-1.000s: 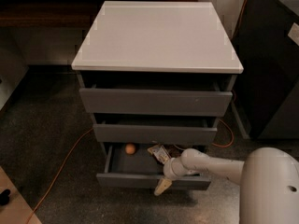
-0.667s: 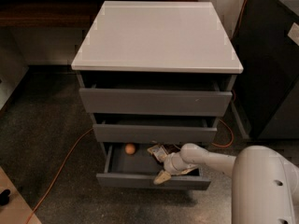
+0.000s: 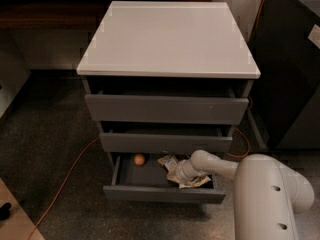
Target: Pick orange from bottom drawer and place on counter
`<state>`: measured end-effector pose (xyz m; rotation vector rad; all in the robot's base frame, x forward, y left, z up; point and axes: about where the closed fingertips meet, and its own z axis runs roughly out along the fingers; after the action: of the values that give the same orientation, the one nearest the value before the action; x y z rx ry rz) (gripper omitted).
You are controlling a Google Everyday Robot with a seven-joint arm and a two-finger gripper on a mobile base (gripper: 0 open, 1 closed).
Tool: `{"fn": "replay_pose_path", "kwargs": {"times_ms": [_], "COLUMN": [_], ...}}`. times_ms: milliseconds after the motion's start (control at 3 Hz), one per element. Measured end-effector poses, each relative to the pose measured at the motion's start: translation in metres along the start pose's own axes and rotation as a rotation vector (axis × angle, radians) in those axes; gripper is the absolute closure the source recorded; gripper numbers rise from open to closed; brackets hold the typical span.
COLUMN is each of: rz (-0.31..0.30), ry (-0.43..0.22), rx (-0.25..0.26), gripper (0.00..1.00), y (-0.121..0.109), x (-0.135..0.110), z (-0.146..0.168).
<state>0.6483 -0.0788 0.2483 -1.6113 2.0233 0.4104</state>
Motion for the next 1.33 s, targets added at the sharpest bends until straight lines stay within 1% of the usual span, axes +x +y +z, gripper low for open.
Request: {"fn": "replay_pose_path", "kwargs": {"times_ms": [333, 667, 1000, 1333], "rz": [0.0, 0.001, 0.005, 0.019], "ry": [0.037, 0.074, 0.101, 0.106], "rx": [0.003, -0.005, -0.023, -0.048], "gripper": [0.92, 1.0, 1.0, 1.0], "y": [-0.006, -0.008, -0.004, 0.008], "x": [0.012, 0.024, 0.034, 0.04], "z": [0.016, 0.03, 0.04, 0.045]}}
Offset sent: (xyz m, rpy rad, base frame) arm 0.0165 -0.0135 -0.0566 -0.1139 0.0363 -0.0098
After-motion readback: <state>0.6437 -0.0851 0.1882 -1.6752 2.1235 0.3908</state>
